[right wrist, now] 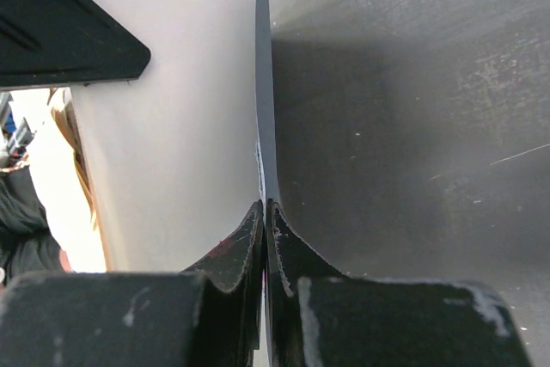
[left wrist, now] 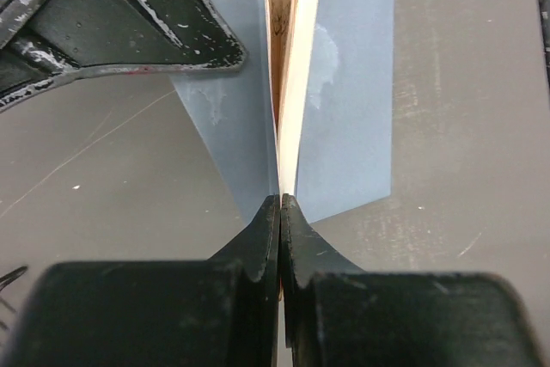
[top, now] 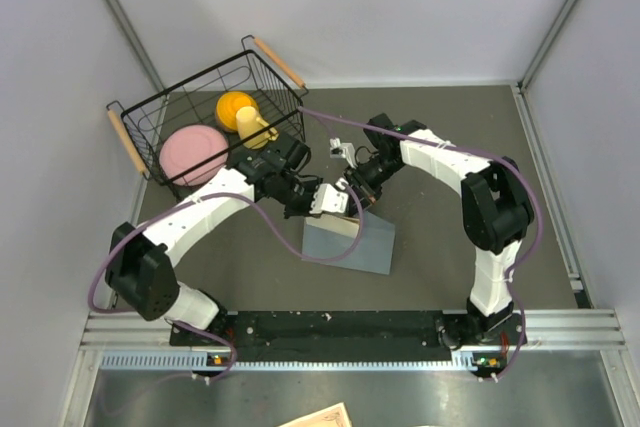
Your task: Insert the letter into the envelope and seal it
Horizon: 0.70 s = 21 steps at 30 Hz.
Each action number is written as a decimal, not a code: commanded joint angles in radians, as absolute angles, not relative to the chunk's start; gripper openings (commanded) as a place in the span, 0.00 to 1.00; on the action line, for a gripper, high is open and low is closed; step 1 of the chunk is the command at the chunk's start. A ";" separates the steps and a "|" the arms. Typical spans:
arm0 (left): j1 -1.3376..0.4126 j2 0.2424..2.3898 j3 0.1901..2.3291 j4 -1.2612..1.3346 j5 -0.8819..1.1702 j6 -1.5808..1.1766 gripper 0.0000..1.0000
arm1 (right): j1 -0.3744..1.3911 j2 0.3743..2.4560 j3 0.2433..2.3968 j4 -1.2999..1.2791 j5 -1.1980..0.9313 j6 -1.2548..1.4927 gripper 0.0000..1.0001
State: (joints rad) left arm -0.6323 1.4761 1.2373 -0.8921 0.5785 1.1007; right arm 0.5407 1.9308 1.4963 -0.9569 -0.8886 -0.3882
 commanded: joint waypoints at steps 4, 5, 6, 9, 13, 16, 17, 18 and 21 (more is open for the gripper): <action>-0.666 1.381 1.189 -0.733 0.488 1.039 0.00 | 0.545 1.907 1.488 -0.931 -0.939 -0.331 0.00; -0.667 1.382 1.193 -0.733 0.476 1.031 0.00 | 0.545 1.910 1.488 -0.928 -0.942 -0.328 0.00; -0.667 1.382 1.195 -0.733 0.471 1.029 0.00 | 0.545 1.911 1.486 -0.925 -0.942 -0.318 0.00; -0.667 1.381 1.198 -0.727 0.459 1.022 0.00 | 0.546 1.916 1.485 -0.917 -0.940 -0.301 0.00; -0.673 1.390 1.197 -0.742 0.442 1.032 0.00 | 0.546 1.928 1.483 -0.905 -0.943 -0.262 0.00; -0.686 1.393 1.197 -0.742 0.434 1.008 0.00 | 0.543 1.937 1.483 -0.896 -0.972 -0.207 0.00; -0.693 1.390 1.197 -0.735 0.431 0.994 0.00 | 0.545 1.940 1.482 -0.893 -0.979 -0.192 0.00; -0.702 1.390 1.193 -0.733 0.423 0.988 0.00 | 0.545 1.940 1.479 -0.882 -0.980 -0.163 0.00; -0.721 1.385 1.192 -0.733 0.411 0.974 0.00 | 0.545 1.939 1.465 -0.870 -0.989 -0.124 0.00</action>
State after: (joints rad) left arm -0.6933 1.4090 1.1976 -0.7601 0.4259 1.0119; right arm 0.5407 1.9347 1.4799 -0.9100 -0.9356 -0.2073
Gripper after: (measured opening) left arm 0.010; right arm 0.003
